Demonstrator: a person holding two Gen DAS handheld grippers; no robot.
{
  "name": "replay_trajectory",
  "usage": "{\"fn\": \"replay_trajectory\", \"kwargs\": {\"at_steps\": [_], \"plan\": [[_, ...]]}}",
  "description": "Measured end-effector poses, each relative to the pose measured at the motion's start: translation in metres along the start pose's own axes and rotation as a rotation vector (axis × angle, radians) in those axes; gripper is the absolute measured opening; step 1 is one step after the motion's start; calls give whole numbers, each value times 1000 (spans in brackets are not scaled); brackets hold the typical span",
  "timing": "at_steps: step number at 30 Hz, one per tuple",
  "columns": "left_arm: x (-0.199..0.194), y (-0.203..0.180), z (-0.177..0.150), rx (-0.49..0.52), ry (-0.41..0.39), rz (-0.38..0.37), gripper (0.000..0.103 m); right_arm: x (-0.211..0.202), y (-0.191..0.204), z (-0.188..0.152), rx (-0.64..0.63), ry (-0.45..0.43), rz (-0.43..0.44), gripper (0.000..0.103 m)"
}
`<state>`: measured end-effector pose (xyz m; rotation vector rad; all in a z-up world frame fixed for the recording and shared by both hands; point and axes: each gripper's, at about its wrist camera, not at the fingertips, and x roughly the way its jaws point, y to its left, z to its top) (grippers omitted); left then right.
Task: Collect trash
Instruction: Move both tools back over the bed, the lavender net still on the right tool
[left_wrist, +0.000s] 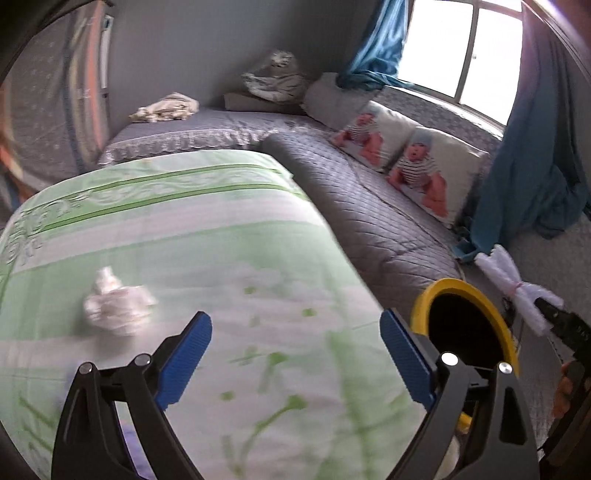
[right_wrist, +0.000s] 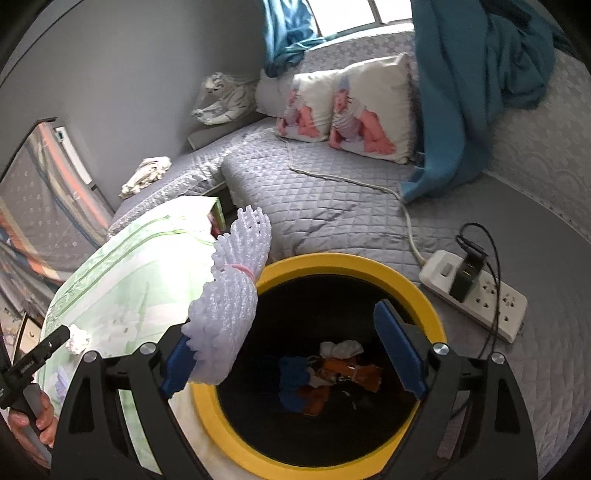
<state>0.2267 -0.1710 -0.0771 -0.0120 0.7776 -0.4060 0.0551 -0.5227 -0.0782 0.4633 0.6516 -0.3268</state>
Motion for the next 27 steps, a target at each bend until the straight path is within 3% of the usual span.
{"fn": "replay_trajectory", "kwargs": {"at_steps": [6, 13, 27], "plan": [[-32, 42, -4, -56, -49, 61, 91, -1, 37, 10, -52, -11, 85, 84], [-71, 81, -12, -107, -102, 131, 95, 0, 110, 21, -179, -34, 221, 84], [-88, 127, -62, -236, -48, 194, 95, 29, 257, 5, -432, 53, 502, 84]]}}
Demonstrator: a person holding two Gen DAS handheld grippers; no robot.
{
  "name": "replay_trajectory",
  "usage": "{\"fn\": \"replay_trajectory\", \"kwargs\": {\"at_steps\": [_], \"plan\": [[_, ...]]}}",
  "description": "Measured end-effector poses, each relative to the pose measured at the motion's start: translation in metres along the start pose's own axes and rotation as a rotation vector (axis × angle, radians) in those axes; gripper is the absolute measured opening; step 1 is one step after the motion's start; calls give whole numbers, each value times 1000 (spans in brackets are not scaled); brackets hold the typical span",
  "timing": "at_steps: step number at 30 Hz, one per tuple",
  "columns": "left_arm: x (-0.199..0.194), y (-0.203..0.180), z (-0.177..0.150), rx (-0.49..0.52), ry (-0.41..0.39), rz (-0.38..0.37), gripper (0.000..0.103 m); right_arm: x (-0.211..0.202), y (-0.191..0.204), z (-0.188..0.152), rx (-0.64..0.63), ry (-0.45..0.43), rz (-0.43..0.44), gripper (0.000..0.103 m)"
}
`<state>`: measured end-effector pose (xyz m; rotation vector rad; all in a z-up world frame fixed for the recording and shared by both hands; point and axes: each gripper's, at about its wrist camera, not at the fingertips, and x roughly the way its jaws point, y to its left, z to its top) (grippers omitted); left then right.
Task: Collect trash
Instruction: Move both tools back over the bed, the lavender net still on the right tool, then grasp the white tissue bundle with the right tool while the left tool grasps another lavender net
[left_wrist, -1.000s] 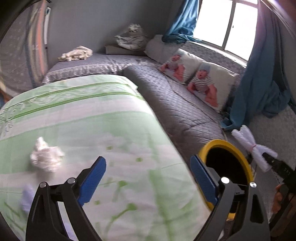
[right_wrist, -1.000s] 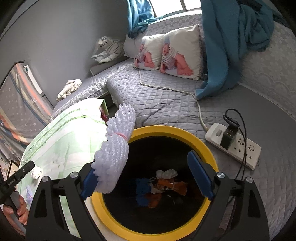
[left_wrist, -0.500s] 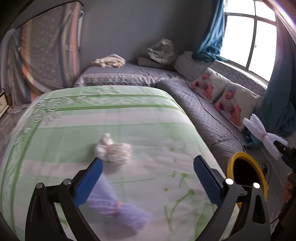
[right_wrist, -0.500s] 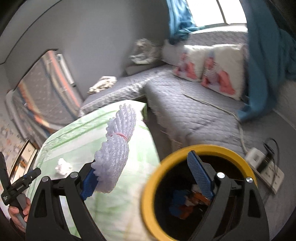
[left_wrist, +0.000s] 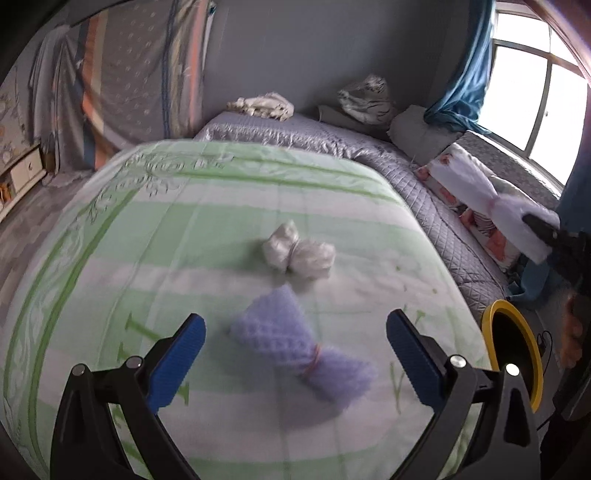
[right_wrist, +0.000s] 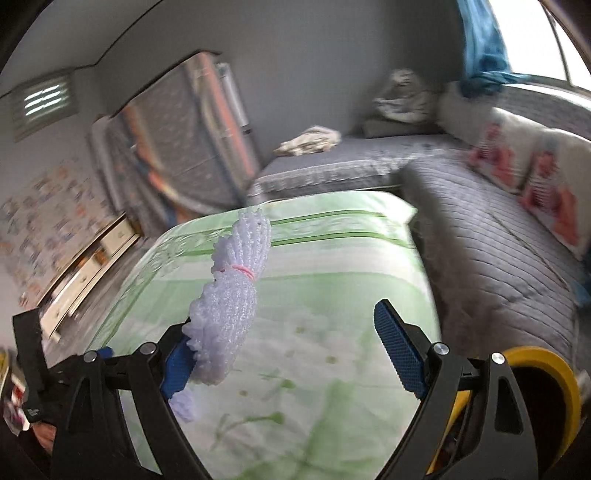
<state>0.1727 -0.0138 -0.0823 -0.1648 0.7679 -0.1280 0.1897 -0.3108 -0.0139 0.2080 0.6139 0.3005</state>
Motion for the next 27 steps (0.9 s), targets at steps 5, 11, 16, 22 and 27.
{"fn": "replay_trajectory", "kwargs": {"at_steps": [5, 11, 16, 22, 27], "plan": [[13, 7, -11, -36, 46, -10, 95, 39, 33, 1, -65, 52, 89, 84], [25, 5, -19, -53, 66, -15, 95, 93, 59, -9, -98, 168, 203, 77], [32, 7, -22, -79, 81, -34, 94, 133, 74, -15, -118, 262, 269, 68], [47, 5, -24, -86, 117, -52, 83, 168, 89, -23, -170, 334, 310, 59], [60, 2, -24, -86, 142, -58, 76, 193, 93, -28, -201, 394, 322, 56]]}}
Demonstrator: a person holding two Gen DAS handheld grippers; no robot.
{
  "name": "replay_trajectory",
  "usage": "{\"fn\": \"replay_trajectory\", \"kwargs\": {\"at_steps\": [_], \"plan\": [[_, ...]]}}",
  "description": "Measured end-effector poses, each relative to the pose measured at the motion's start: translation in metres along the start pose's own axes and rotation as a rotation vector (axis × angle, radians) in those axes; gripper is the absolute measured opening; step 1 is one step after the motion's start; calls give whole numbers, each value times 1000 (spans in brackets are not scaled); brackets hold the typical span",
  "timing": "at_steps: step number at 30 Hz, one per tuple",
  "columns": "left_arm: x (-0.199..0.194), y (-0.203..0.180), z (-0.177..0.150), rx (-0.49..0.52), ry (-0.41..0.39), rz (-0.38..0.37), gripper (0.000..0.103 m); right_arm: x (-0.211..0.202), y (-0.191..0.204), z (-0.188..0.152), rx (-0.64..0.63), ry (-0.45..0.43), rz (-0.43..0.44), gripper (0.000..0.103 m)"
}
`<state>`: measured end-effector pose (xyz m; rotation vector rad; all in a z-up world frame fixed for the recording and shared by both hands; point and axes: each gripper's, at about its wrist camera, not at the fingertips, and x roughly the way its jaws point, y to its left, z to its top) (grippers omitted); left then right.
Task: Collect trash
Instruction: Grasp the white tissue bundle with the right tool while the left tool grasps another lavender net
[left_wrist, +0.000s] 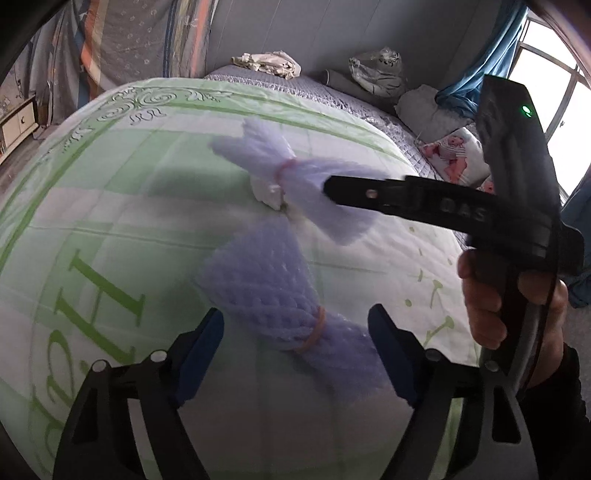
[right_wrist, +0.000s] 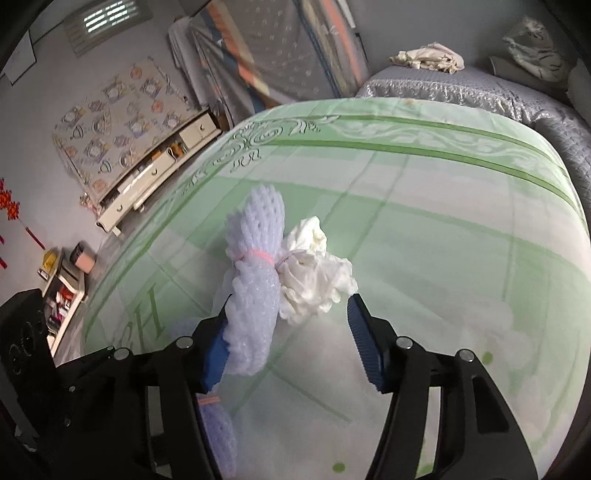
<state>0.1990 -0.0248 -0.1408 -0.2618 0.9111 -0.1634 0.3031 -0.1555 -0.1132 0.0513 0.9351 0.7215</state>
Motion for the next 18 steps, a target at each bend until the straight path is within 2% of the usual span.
{"fn": "replay_trajectory", "kwargs": {"at_steps": [8, 18], "plan": [[17, 0, 5, -4, 17, 17, 64, 31, 0, 10, -40, 66, -8, 56], [21, 0, 10, -13, 6, 37, 44, 56, 10, 24, -109, 114, -36, 56]]}}
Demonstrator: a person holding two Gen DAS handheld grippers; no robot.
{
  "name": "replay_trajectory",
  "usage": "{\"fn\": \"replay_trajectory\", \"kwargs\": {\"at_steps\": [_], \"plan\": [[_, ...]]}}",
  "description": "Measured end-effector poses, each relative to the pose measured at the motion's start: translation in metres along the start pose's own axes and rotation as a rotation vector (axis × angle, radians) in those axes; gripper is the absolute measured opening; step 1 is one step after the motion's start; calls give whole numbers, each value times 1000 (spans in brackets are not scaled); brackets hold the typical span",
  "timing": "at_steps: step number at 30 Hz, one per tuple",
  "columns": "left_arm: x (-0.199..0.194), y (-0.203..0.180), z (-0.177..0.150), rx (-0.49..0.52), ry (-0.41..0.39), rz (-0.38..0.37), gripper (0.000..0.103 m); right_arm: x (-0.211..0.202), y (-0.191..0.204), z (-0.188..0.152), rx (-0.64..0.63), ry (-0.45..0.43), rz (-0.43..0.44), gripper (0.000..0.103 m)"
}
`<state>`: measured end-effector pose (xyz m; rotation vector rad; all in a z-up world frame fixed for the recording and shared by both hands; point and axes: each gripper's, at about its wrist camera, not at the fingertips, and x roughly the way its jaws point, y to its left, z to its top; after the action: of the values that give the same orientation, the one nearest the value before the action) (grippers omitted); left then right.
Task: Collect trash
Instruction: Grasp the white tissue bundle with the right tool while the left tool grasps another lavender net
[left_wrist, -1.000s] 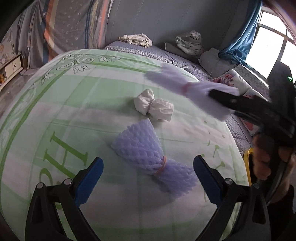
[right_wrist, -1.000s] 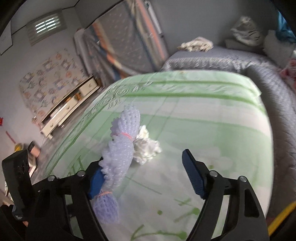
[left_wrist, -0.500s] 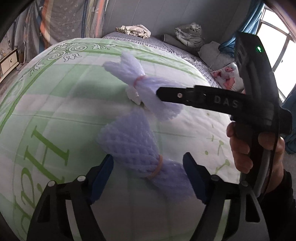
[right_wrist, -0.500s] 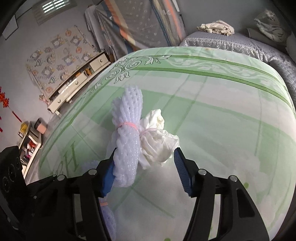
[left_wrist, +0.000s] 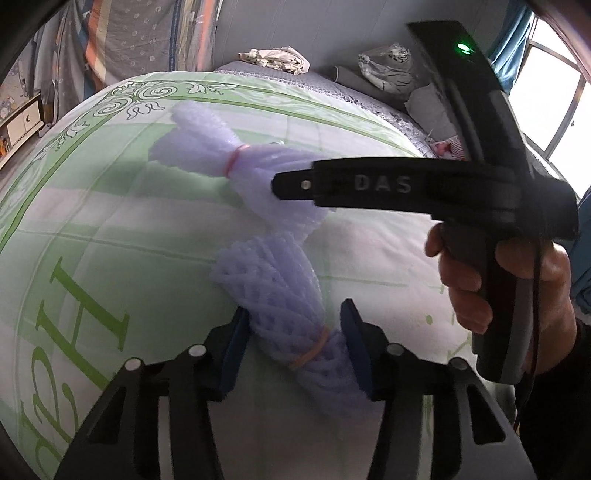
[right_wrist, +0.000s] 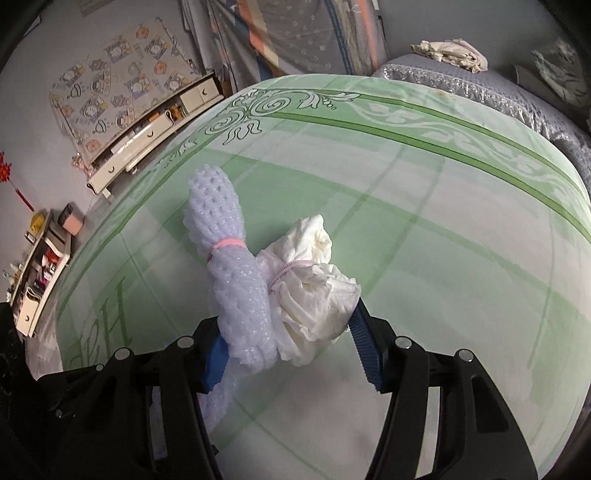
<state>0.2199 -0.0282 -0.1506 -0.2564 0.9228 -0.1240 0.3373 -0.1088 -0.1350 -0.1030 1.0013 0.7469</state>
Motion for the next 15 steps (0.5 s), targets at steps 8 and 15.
{"fn": "replay_trajectory", "kwargs": {"at_steps": [8, 15], "plan": [[0, 1, 0, -10, -17, -10, 31, 18, 5, 12, -33, 41, 4, 46], [-3, 6, -2, -31, -22, -31, 26, 28, 9, 23, -38, 85, 28, 34]]}}
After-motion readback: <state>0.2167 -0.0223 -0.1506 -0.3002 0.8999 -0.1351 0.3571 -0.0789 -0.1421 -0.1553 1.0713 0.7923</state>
